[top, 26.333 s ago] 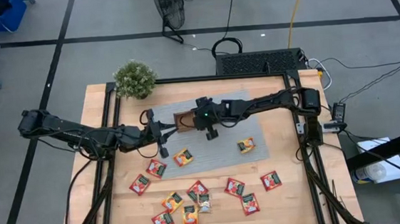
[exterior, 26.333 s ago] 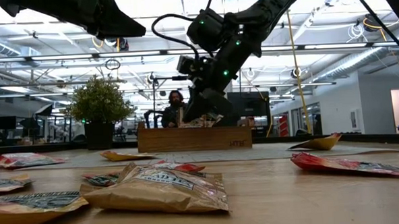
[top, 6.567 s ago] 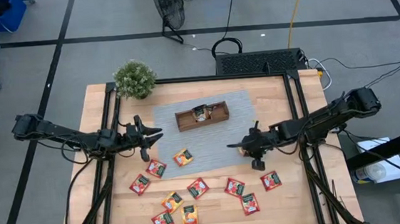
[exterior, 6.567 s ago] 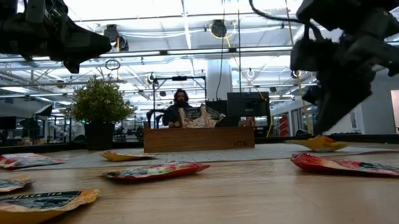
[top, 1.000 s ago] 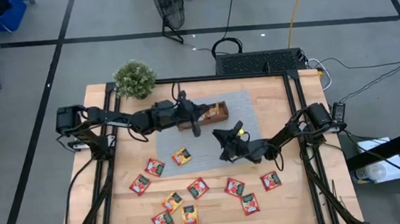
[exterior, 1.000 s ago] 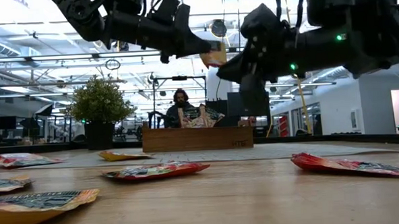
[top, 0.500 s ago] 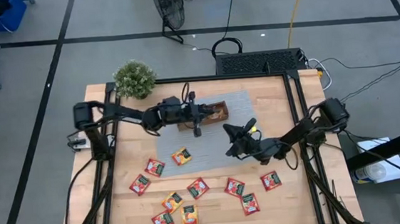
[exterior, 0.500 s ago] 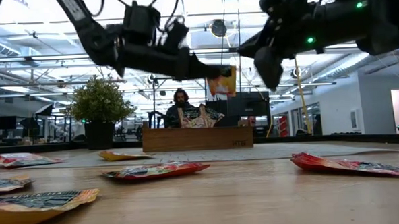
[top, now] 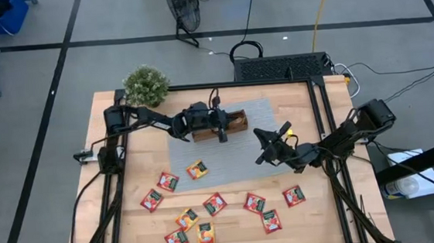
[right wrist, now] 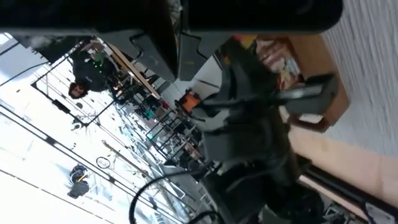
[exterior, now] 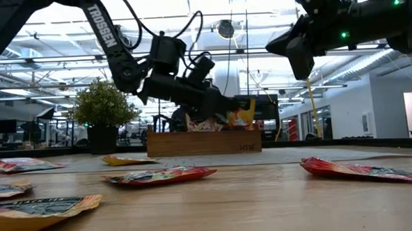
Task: Pick & Place Tea
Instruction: Put the yellow tea bag into the right section of the wooden organizer
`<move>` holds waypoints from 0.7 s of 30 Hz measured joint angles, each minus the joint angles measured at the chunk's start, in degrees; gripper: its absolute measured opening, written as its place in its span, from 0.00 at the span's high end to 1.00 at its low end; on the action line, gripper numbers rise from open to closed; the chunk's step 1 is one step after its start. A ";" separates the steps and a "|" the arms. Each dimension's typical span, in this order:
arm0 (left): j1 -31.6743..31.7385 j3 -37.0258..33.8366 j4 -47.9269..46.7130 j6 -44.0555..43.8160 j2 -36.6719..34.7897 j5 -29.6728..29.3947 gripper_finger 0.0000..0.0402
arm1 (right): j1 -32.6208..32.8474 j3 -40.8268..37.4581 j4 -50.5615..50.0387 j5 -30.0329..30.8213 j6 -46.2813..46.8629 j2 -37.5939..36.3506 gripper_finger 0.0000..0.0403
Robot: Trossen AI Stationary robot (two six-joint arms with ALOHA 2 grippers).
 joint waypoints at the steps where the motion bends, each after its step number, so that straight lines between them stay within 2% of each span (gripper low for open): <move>1: 0.04 0.65 -0.24 0.52 0.57 0.00 1.00 | 0.00 -0.22 0.00 -0.17 0.00 -0.11 0.99; 10: 0.57 1.36 -2.56 0.25 0.98 -0.02 0.98 | -0.02 -0.37 -0.99 0.01 -0.28 -0.18 0.98; 21: 0.52 1.34 -3.86 -2.83 0.98 -4.49 0.79 | -0.02 -0.37 -0.93 0.01 0.66 -0.18 0.98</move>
